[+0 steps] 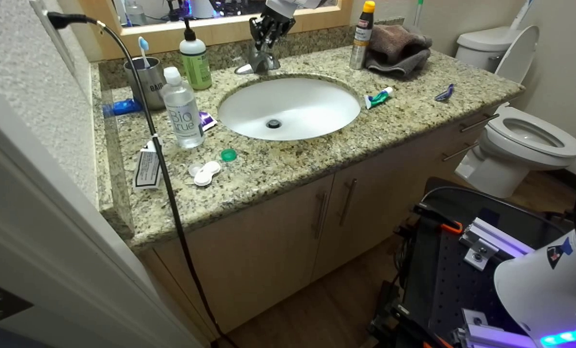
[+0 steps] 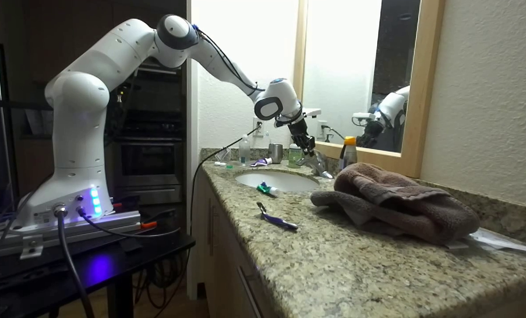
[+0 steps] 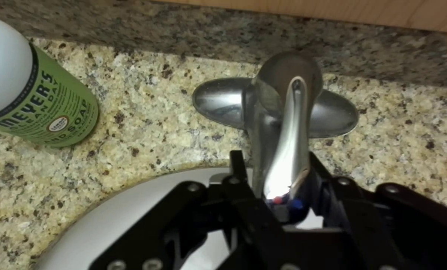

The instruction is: Remove the green tube from the sink and place it on the counter then open the faucet

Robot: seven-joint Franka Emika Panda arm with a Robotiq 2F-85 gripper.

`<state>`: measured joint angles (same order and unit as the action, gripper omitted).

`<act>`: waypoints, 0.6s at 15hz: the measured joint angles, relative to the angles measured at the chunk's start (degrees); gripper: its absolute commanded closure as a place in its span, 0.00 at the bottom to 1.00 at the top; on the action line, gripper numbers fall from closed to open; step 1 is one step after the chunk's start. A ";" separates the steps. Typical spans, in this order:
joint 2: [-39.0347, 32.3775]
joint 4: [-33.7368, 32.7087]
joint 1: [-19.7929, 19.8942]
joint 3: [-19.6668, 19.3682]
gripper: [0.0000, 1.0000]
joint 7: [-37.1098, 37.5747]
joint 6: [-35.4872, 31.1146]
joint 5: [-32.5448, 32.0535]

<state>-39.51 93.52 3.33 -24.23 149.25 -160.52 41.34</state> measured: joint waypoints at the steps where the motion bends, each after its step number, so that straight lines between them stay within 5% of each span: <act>1: 0.09 -0.29 0.14 -0.46 0.95 0.00 -0.14 0.01; 9: 0.16 -0.04 -0.87 -1.09 0.93 0.24 -0.43 0.07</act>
<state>-39.35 93.48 2.46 -25.32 149.49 -160.95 41.41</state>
